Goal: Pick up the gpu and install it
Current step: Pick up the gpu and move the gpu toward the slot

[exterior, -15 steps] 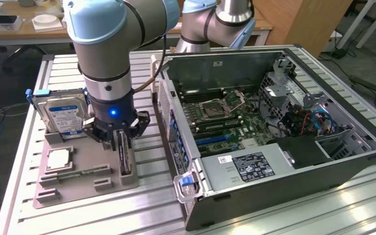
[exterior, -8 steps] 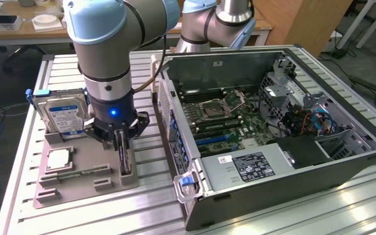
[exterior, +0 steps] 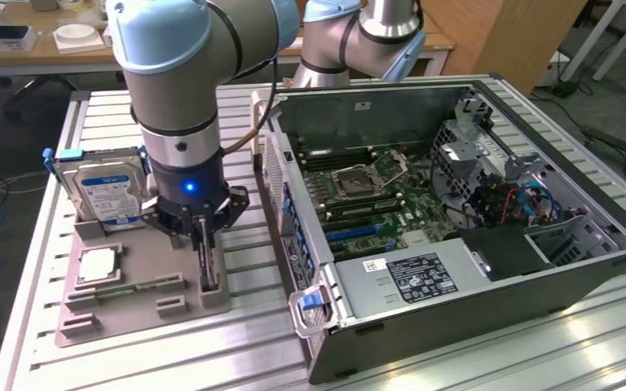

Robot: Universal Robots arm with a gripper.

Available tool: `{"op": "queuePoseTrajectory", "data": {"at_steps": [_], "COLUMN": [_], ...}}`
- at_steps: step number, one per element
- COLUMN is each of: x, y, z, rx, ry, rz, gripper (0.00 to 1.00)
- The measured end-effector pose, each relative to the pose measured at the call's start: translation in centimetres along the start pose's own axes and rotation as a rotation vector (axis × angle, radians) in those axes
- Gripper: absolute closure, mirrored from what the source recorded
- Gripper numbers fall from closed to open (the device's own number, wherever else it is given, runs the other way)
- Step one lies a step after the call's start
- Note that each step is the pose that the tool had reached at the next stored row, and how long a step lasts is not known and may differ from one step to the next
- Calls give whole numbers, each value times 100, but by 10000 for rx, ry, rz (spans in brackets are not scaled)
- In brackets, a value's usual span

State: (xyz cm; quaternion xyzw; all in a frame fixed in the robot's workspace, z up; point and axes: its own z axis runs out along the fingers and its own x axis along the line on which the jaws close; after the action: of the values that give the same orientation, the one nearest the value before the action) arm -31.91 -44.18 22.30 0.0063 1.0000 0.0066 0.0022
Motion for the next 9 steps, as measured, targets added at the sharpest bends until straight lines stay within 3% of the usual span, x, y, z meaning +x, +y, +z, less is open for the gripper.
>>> {"op": "queuePoseTrajectory", "data": {"at_steps": [9], "x": [-5], "y": [0], "z": [2], "rx": [0], "ry": [-7], "rz": [0], "gripper": [74]}}
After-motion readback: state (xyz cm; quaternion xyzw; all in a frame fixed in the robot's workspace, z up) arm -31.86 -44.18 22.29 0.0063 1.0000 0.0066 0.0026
